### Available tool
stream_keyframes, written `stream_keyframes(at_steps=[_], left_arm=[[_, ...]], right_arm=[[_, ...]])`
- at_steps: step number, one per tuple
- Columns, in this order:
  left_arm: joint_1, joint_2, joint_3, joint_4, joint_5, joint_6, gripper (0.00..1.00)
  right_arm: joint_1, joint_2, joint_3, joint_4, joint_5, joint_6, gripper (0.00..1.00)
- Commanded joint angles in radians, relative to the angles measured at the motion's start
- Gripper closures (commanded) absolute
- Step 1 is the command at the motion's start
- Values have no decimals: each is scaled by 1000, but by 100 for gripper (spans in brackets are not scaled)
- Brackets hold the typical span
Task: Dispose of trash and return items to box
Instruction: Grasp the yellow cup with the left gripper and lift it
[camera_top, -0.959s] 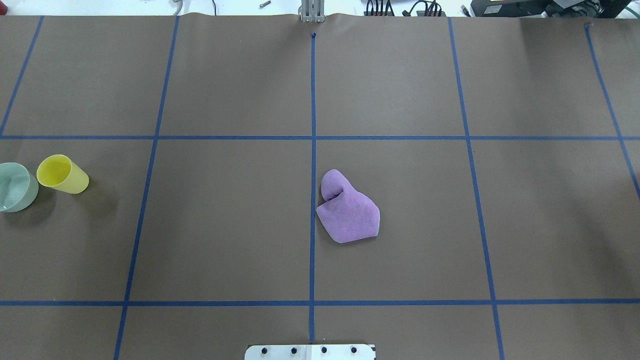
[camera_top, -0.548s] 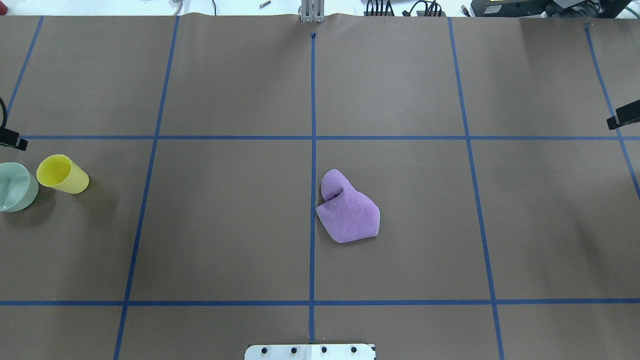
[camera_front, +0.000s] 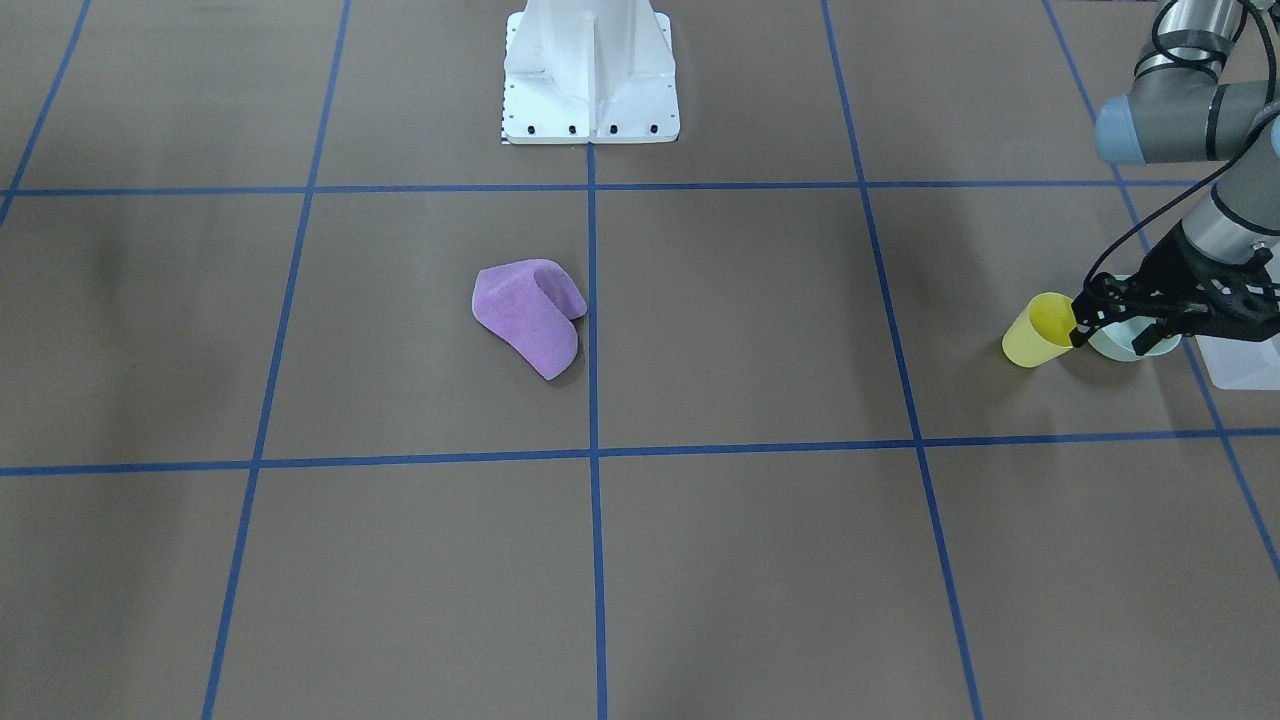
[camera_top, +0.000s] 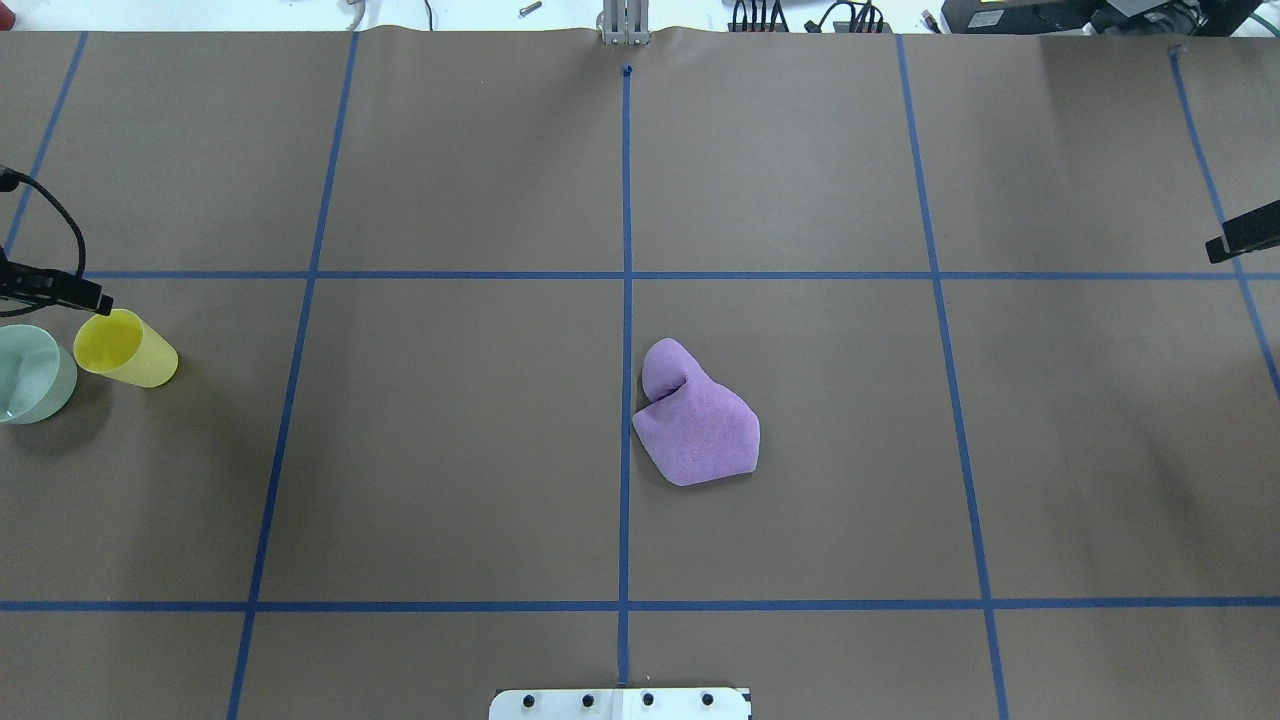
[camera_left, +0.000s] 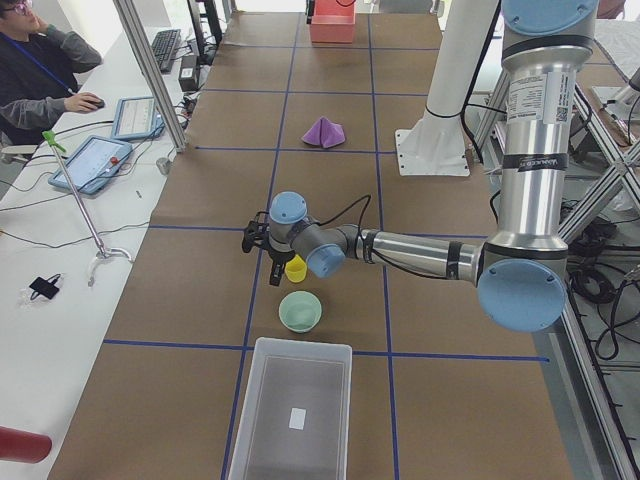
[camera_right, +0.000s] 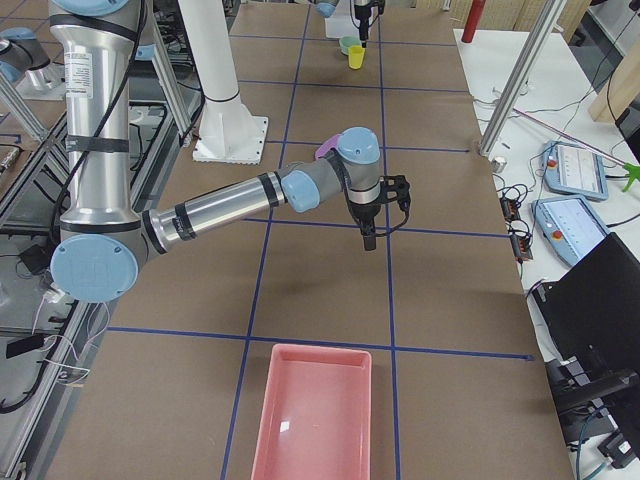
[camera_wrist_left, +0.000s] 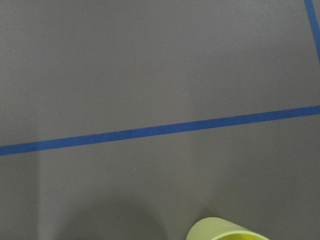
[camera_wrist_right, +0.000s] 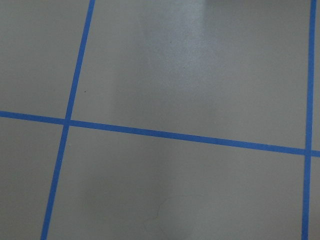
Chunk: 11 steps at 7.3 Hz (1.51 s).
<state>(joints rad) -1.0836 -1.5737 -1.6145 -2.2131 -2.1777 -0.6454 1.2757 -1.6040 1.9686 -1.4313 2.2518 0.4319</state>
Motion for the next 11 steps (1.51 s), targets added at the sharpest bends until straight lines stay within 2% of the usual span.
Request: stream_keyframes(at_steps=[1, 3, 4, 6, 8, 10, 11], left_arm=[[5, 3, -4, -14, -8, 0, 30], [8, 14, -19, -14, -20, 1, 30], [19, 14, -19, -14, -20, 1, 39], [44, 20, -19, -14, -20, 1, 66], [48, 29, -19, -16, -19, 6, 100], [44, 37, -48, -14, -24, 10, 100], [30, 37, -88, -1, -92, 12, 100]], right_arm=[[1, -1, 0, 0, -14, -2, 0], [-1, -2, 0, 0, -14, -2, 0], [-1, -2, -2, 0, -14, -1, 0], [-1, -2, -4, 0, -15, -1, 0], [-1, -2, -5, 0, -21, 1, 0], [-1, -2, -5, 0, -21, 1, 0], [-2, -2, -5, 0, -21, 1, 0]])
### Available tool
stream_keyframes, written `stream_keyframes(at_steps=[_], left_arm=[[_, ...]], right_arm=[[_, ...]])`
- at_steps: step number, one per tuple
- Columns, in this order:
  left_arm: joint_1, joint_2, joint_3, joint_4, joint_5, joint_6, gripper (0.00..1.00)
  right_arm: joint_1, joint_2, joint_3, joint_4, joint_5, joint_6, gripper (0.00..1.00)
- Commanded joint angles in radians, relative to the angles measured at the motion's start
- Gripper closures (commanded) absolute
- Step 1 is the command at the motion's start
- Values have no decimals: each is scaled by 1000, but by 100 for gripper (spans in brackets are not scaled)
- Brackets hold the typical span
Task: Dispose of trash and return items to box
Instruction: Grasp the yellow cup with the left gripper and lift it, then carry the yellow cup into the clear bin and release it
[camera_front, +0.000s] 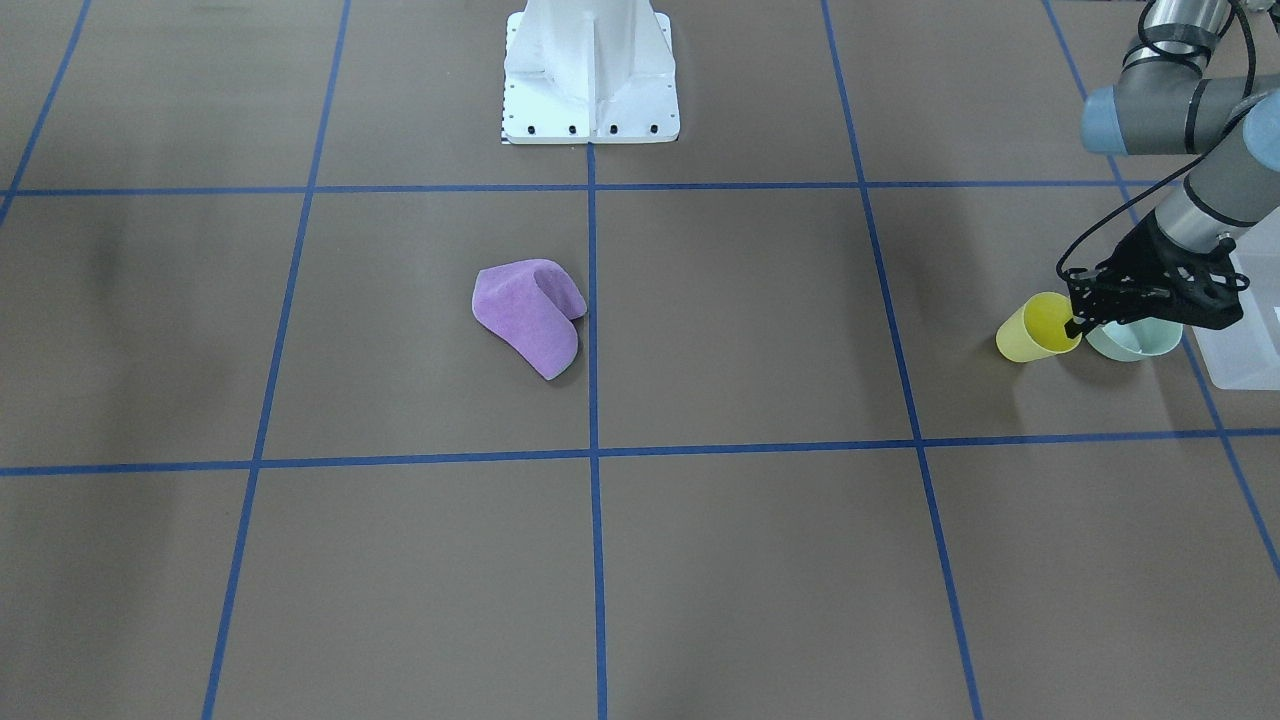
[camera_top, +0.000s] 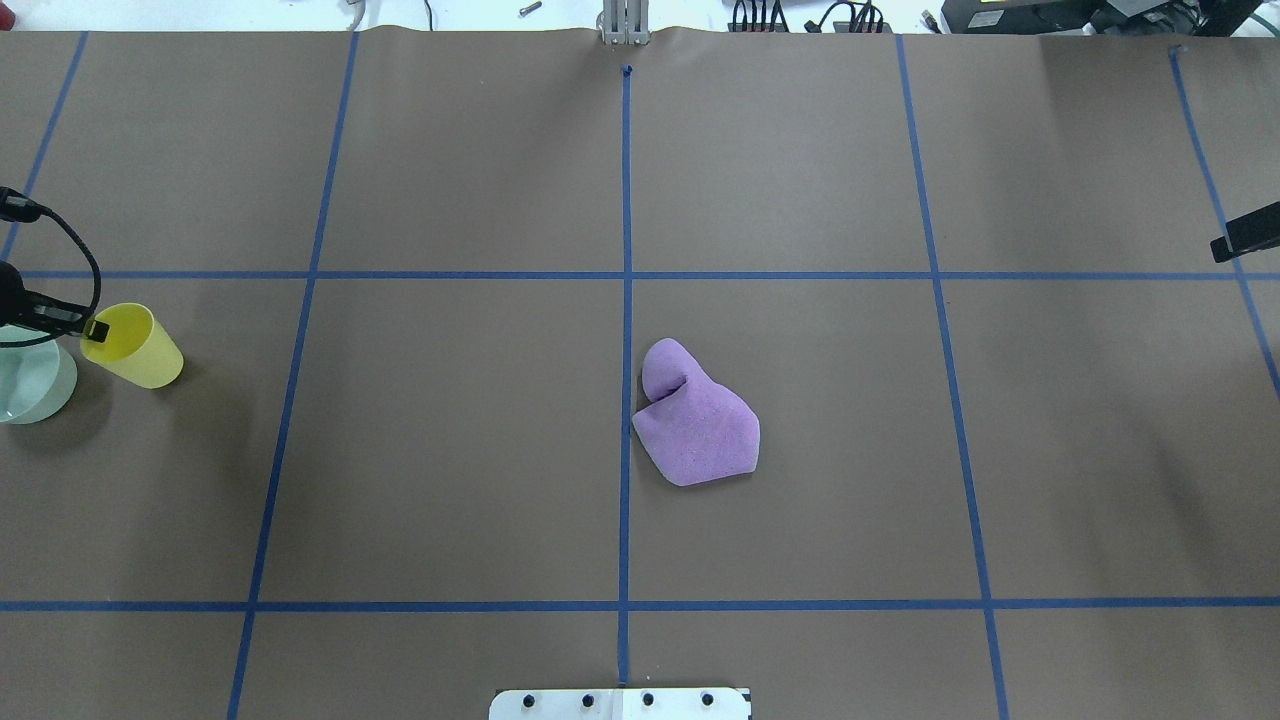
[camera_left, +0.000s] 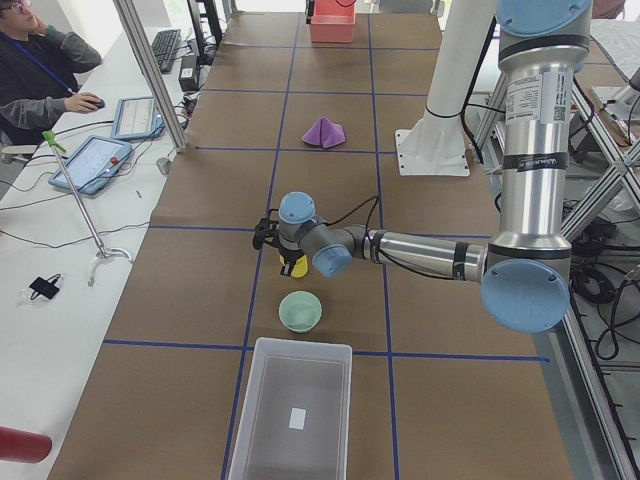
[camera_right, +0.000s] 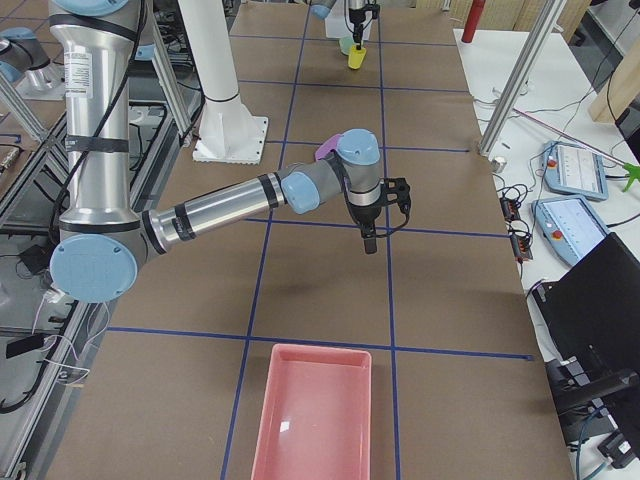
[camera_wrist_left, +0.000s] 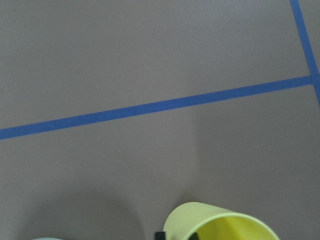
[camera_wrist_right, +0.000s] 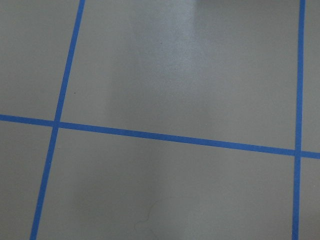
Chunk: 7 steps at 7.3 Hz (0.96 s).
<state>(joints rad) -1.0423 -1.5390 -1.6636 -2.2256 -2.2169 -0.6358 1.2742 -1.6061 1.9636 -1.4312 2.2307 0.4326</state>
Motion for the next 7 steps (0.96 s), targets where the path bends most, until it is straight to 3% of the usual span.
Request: stream_keyframes(at_steps=[1, 3, 5, 7], left_arm=[[-71, 25, -68, 18, -108, 7, 100], [-227, 92, -88, 93, -156, 281, 100], [-474, 93, -81, 318, -184, 690, 100], [-612, 85, -6, 466, -182, 1010, 100]], right_arm=[[-1, 0, 0, 0, 0, 0, 0], [-3, 0, 0, 0, 1, 0, 0], [-10, 0, 0, 0, 0, 2, 0], [-12, -2, 0, 0, 0, 2, 0]])
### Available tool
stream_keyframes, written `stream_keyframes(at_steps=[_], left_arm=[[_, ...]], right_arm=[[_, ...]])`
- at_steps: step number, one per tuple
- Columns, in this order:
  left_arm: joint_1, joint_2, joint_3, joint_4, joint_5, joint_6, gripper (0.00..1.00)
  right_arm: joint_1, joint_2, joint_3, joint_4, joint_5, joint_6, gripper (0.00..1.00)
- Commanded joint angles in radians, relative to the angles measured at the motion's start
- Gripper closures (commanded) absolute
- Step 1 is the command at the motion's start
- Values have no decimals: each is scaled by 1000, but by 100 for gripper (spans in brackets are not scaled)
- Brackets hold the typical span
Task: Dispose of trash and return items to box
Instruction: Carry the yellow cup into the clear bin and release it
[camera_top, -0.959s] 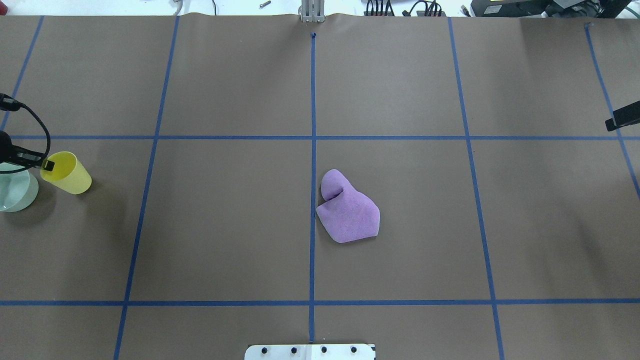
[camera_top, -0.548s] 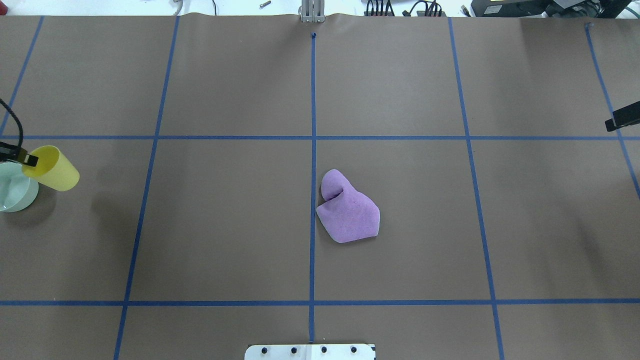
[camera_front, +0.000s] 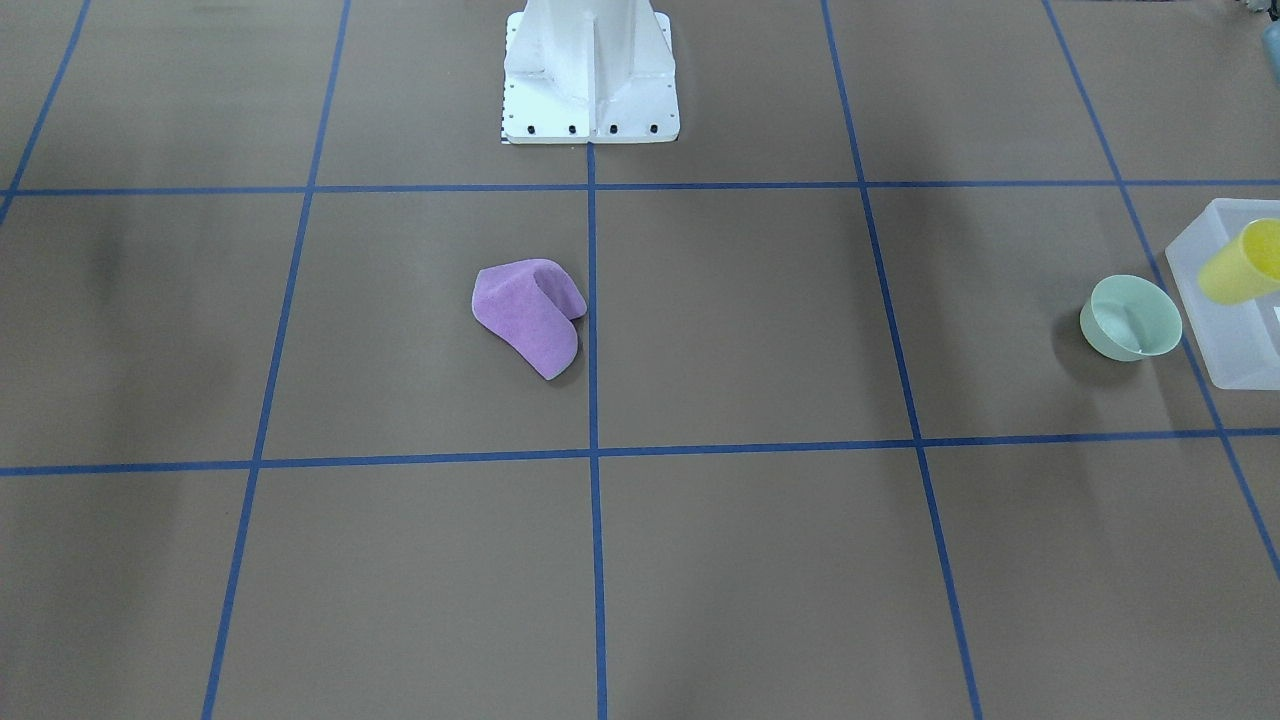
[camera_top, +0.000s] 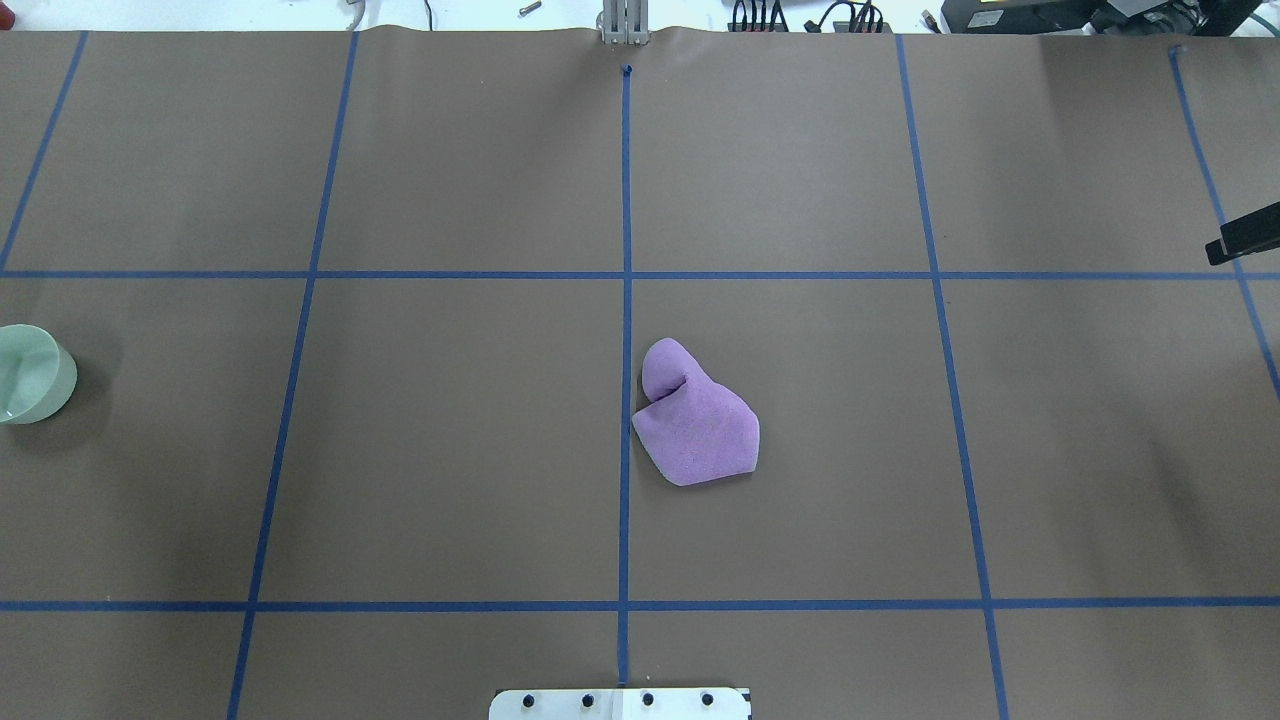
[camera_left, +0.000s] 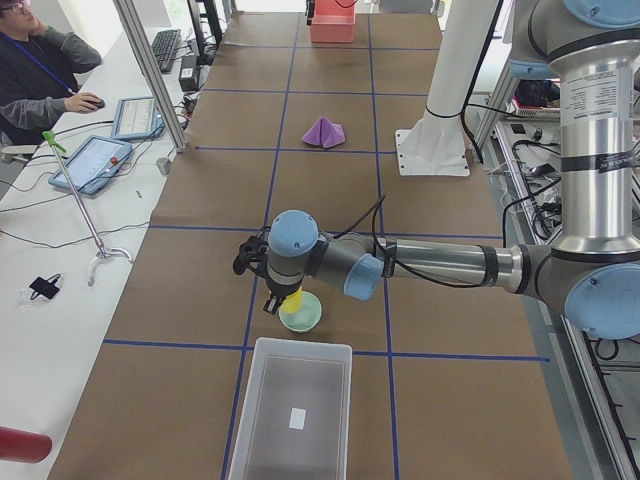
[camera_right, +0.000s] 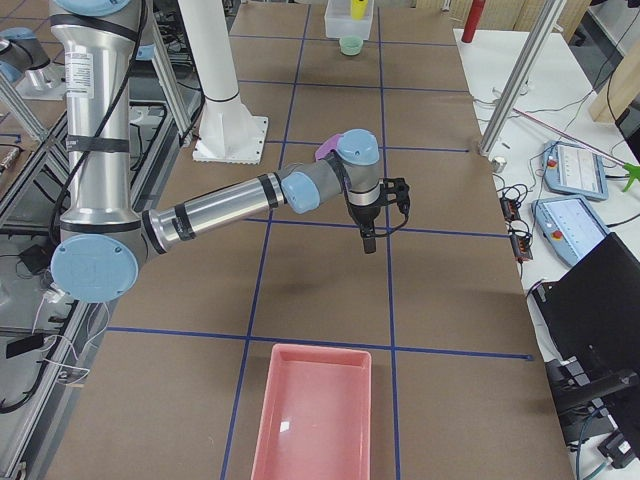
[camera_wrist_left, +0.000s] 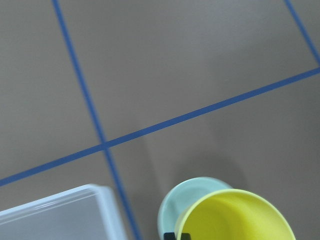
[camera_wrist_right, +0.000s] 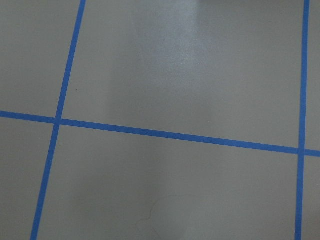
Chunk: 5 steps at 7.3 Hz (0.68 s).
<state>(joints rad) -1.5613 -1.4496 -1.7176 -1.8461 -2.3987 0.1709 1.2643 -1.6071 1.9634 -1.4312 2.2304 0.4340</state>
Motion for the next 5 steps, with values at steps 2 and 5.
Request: stream_keyframes(at_steps=[2, 5], left_arm=[[-120, -3, 197, 33, -2, 311, 100], [-120, 8, 404, -221, -2, 236, 100]], right_arm=[[-2, 1, 0, 0, 1, 0, 0], [-3, 1, 0, 2, 0, 0, 0]])
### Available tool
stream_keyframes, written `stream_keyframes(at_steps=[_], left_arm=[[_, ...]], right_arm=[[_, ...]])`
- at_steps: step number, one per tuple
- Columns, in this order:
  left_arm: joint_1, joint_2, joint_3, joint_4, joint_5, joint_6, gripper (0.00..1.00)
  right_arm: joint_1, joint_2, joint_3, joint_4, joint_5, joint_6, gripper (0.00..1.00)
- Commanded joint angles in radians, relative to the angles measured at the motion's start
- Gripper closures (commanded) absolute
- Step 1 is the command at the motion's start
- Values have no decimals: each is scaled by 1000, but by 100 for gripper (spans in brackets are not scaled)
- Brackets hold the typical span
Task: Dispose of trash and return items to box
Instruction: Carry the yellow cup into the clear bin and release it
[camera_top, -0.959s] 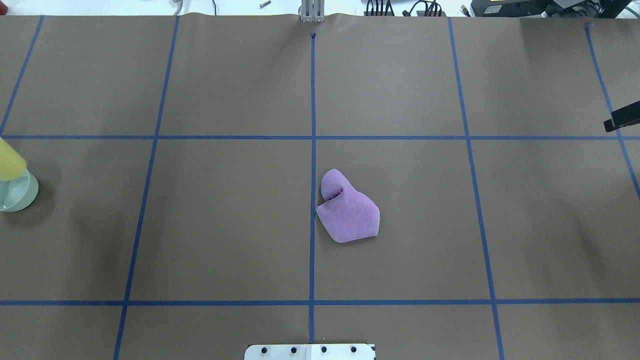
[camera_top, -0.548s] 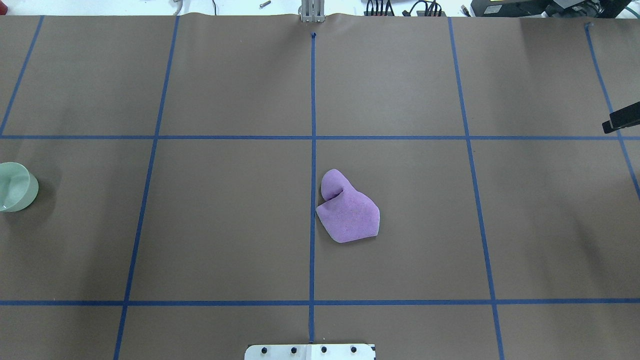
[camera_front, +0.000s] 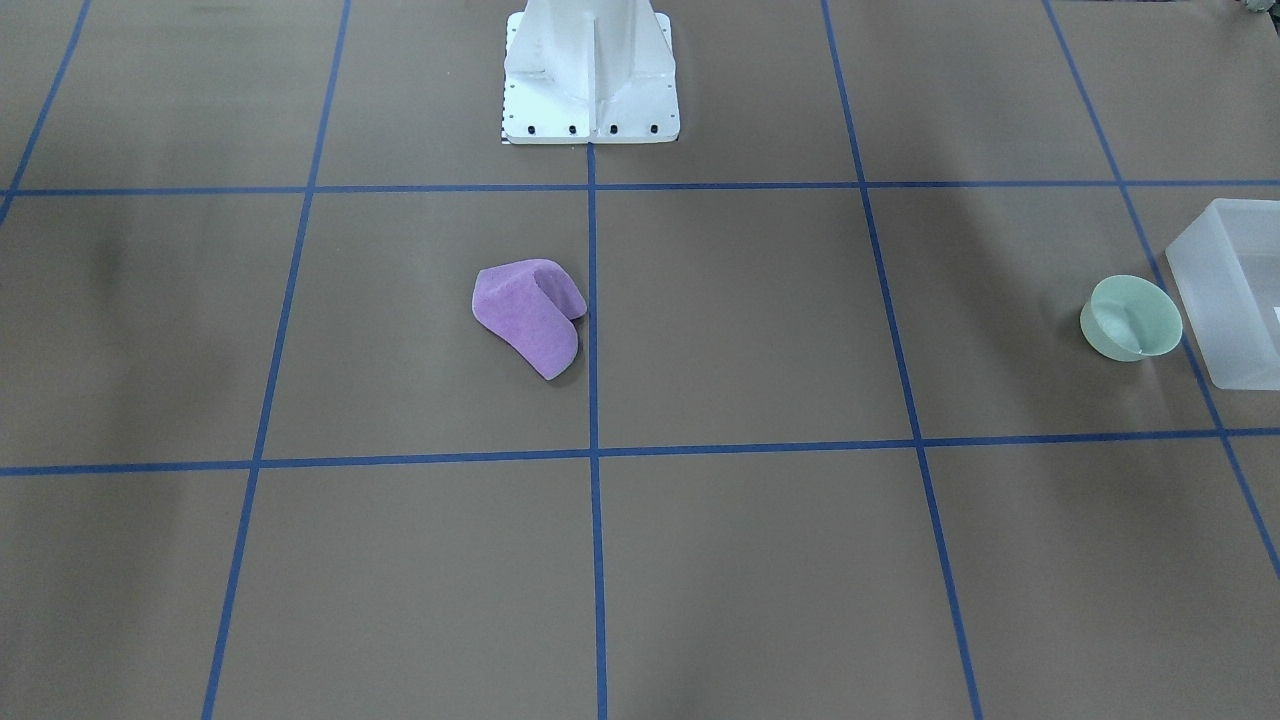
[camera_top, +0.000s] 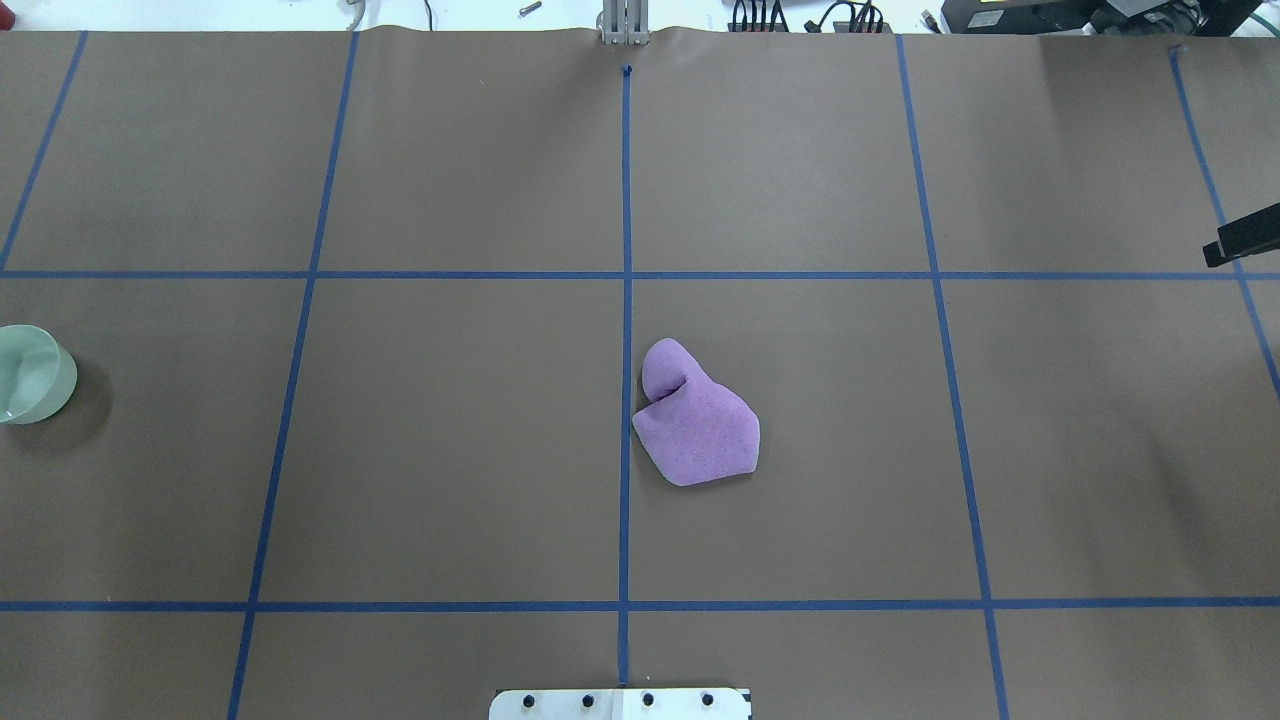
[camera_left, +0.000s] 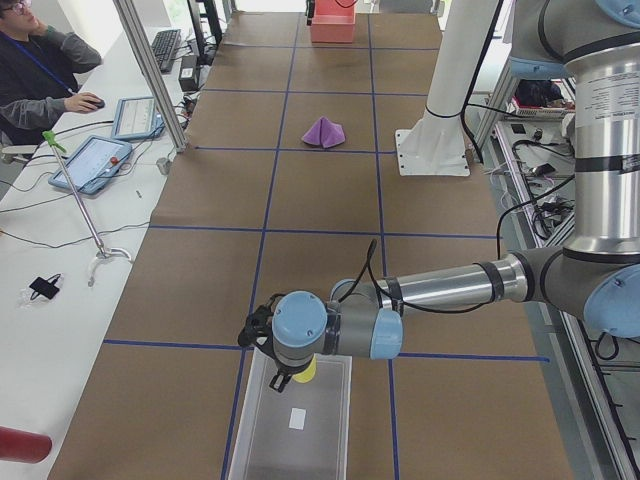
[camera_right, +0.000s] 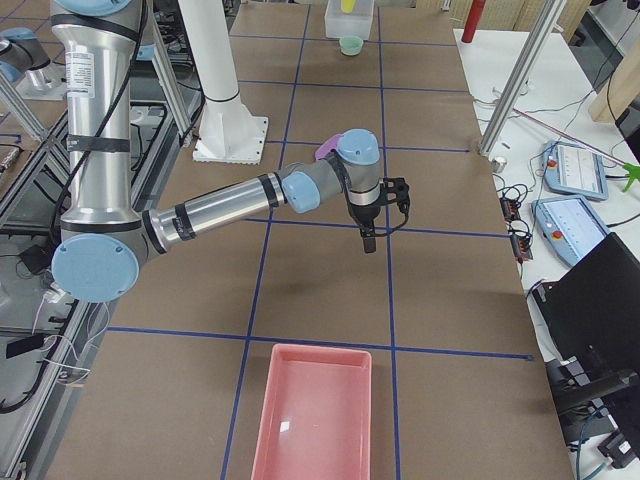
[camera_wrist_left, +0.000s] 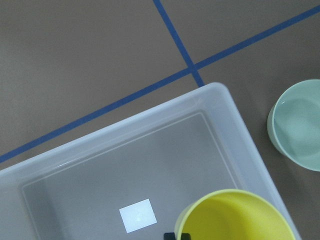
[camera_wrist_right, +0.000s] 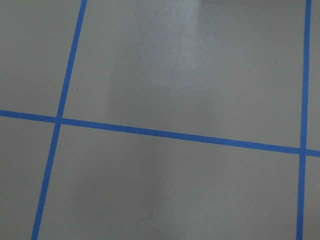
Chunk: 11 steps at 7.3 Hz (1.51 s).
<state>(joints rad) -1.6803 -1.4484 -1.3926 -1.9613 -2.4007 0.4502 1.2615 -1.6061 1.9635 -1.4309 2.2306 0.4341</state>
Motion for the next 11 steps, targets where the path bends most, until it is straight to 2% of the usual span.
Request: stream_keyframes(at_steps=[1, 2, 5, 7, 9, 11], left_arm=[[1, 0, 163, -236, 0, -91, 100], [2, -6, 212, -339, 0, -158, 100], [16, -59, 213, -360, -12, -307, 100], [94, -64, 210, -379, -14, -410, 100], [166, -64, 213, -461, -9, -561, 100], [189, -55, 216, -481, -3, -584, 100]], right_arm=[[-2, 0, 0, 6, 0, 0, 0], [-2, 0, 0, 6, 0, -2, 0], [-2, 2, 0, 6, 0, -3, 0], [-5, 0, 0, 6, -2, -3, 0], [-5, 0, 0, 6, -3, -2, 0], [-5, 0, 0, 6, -12, -2, 0]])
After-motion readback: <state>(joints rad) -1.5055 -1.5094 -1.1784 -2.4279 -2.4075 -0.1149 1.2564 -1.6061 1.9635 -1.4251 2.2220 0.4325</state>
